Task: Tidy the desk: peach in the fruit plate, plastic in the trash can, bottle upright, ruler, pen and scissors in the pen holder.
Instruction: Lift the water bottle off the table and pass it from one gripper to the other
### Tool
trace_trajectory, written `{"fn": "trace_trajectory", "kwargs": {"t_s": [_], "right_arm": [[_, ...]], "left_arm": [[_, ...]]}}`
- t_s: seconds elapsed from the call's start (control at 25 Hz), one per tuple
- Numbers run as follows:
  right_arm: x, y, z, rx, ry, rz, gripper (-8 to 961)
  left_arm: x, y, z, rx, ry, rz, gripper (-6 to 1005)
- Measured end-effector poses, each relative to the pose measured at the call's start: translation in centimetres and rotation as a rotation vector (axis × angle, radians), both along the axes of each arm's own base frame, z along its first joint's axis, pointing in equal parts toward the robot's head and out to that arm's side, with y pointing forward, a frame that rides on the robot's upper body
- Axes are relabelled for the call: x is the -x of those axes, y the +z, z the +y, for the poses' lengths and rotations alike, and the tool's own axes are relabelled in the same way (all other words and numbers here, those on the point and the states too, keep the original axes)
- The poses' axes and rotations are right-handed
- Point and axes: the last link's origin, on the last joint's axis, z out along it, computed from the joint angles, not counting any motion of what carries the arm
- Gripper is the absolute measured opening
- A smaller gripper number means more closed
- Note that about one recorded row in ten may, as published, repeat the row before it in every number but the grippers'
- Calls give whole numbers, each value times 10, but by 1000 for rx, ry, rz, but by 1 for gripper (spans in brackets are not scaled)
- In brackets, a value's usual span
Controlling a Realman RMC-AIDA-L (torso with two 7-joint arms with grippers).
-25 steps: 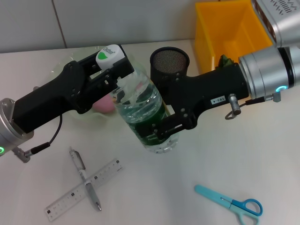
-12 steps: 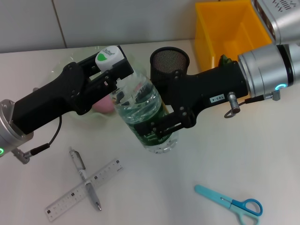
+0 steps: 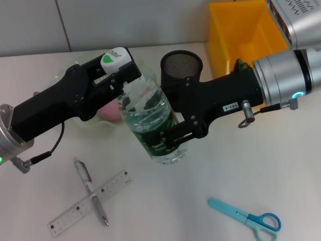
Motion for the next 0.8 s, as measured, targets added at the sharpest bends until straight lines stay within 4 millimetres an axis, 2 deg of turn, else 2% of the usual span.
{"fn": "trace_trajectory", "kwargs": {"t_s": [0.8], "right_arm": [[-9, -6, -2, 22, -30, -21, 771]], "left_arm": [[-2, 7, 4, -12, -2, -11, 440]]}}
